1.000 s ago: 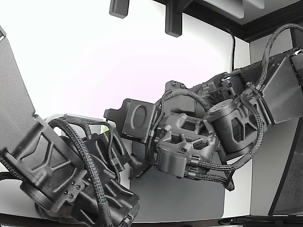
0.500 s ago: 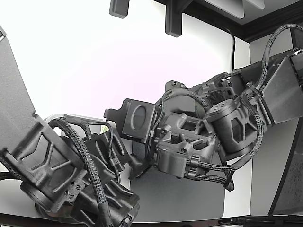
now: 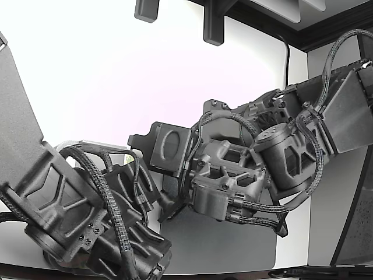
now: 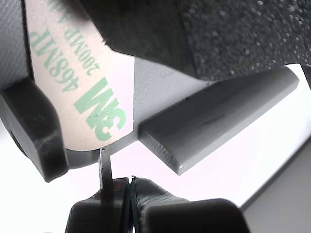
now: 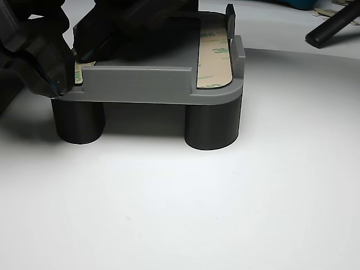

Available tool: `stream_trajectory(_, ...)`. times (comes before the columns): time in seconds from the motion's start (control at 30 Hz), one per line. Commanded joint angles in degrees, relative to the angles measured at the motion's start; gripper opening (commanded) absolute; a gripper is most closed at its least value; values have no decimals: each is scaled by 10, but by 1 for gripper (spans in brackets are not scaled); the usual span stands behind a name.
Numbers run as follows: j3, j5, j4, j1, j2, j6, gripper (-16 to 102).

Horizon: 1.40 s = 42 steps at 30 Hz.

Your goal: Peel off protective film from adhesive tape.

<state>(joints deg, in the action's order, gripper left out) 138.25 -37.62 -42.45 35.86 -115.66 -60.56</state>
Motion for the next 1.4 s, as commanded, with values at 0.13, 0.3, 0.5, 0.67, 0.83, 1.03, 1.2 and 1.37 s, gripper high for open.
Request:
stream_trajectory(0.13,-26,-2,-4,-4,-4,0,-10)
stream_trajectory(0.3,-26,-2,-4,-3,-4,1,-10)
stream_trajectory(0.5,-29,-2,-7,-3,-4,-2,-10)
stream_trajectory(0.67,-33,-3,-11,-3,-4,-3,-10)
stream_trajectory(0.83,-22,-4,-7,-3,-11,-2,-10)
stream_trajectory(1.03,-14,-8,-5,-3,-15,-2,-10)
stream_trajectory(1.2,-18,-8,-4,-3,-11,-3,-10)
stream_trajectory(1.37,-18,-8,-4,-3,-9,1,-10)
